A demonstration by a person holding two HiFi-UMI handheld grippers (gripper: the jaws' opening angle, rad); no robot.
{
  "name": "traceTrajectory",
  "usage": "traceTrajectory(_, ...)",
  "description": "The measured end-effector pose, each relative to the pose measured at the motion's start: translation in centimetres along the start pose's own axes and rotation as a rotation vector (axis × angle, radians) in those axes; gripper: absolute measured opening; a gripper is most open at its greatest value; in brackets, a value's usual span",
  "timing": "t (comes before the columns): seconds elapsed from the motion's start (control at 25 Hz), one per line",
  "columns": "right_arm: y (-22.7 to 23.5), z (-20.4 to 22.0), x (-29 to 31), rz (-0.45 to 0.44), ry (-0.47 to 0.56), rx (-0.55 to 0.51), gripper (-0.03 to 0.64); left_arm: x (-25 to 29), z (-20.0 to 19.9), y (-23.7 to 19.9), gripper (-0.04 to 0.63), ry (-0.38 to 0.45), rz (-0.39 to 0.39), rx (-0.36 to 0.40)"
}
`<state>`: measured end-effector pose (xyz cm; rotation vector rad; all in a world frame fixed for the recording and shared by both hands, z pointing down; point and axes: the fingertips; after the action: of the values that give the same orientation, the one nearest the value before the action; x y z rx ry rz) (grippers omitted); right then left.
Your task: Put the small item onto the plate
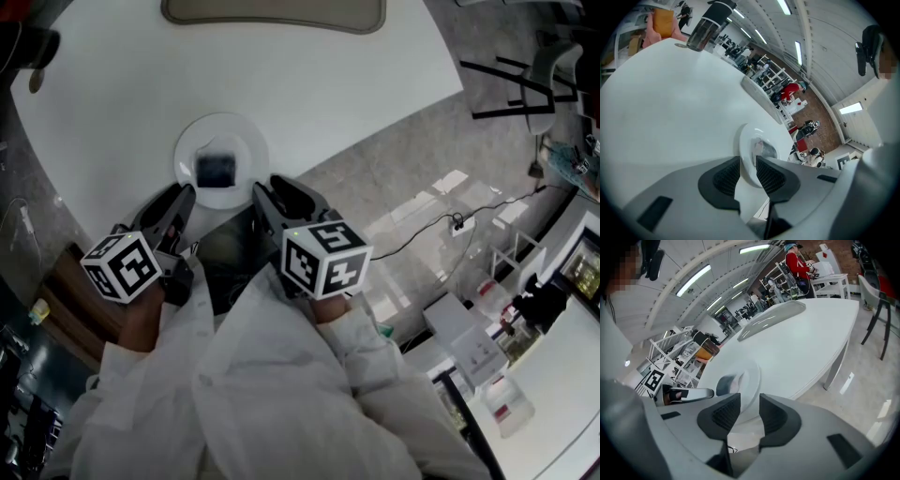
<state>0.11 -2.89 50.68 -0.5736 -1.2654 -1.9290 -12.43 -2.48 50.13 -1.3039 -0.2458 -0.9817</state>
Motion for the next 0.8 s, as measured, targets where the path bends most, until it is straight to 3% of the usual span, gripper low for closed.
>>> traceTrajectory(0.36,-0.16,-0.38,0.17,-0.023,0.007,0.04,0.11,0.0,-0.18,0.02,0.092,-0.001,0.021,-0.069)
traceTrajectory(0.8,0.23,-0.63,0.22,0.018,0.015,0.006,0.075,0.1,-0.13,-0.28,0.055,-0.018,-0.001,-0.05)
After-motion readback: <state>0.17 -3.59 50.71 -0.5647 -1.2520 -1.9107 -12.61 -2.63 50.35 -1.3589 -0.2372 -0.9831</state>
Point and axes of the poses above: the fingertips, and each gripper's own axes: x forward along the fingers, y to its right, z out of its underside, and after that the axes turned 4 degrees about -y, right-handed
